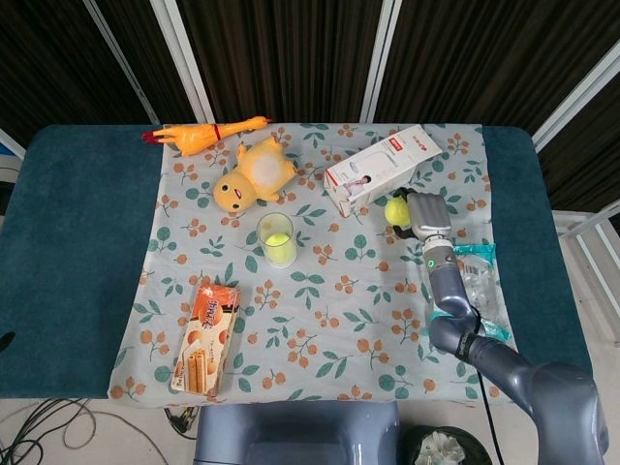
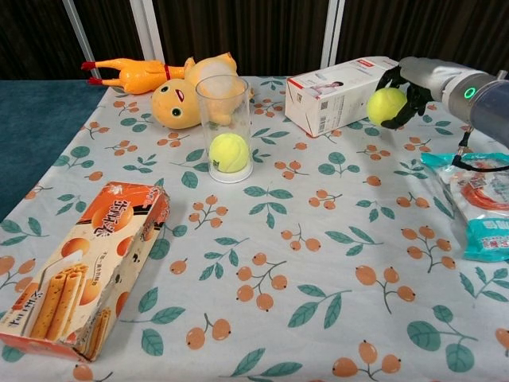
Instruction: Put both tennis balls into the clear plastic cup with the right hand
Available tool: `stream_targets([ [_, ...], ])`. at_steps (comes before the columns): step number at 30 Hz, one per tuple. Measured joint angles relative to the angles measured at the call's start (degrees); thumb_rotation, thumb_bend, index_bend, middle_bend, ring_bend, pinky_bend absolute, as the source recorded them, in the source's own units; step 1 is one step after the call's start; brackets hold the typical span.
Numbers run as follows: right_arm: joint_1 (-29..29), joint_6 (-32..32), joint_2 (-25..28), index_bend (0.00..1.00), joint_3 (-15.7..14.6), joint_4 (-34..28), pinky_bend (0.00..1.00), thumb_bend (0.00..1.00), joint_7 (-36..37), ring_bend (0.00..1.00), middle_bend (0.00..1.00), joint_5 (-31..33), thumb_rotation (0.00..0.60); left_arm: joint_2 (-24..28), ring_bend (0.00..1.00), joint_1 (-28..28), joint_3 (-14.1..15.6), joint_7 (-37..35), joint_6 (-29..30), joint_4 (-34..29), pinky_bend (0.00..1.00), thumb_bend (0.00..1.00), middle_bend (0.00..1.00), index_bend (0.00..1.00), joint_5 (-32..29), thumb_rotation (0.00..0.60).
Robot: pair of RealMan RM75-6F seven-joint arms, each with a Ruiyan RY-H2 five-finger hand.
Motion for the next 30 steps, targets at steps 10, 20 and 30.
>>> stream_targets([
  [10, 1.68, 3.71, 11.76, 0.57, 4.94, -24.22, 0.70, 0.61, -7.75, 0.60, 0.42, 2.13, 0.600, 0.29, 0.00, 0.33, 0.29, -0.53, 0.62, -0.40, 0.10, 0.00, 0.00, 0.10, 0.78, 0.600],
  [20, 9.36, 7.03, 14.38, 0.57, 9.74, -40.25, 0.77, 0.61, -16.87, 0.60, 0.42, 12.07, 0.600, 0.47, 0.00, 0.35, 0.52, -0.86, 0.56, -0.45, 0.10, 0.00, 0.00, 0.10, 1.25, 0.600],
  [30, 13.39, 7.25, 8.07, 0.56, 7.30, -40.23, 0.08, 0.61, -18.13, 0.55, 0.42, 16.31, 0.600, 0.60, 0.00, 0.35, 0.64, -1.27, 0.55, -0.43, 0.10, 0.00, 0.00, 0.10, 1.56, 0.600],
])
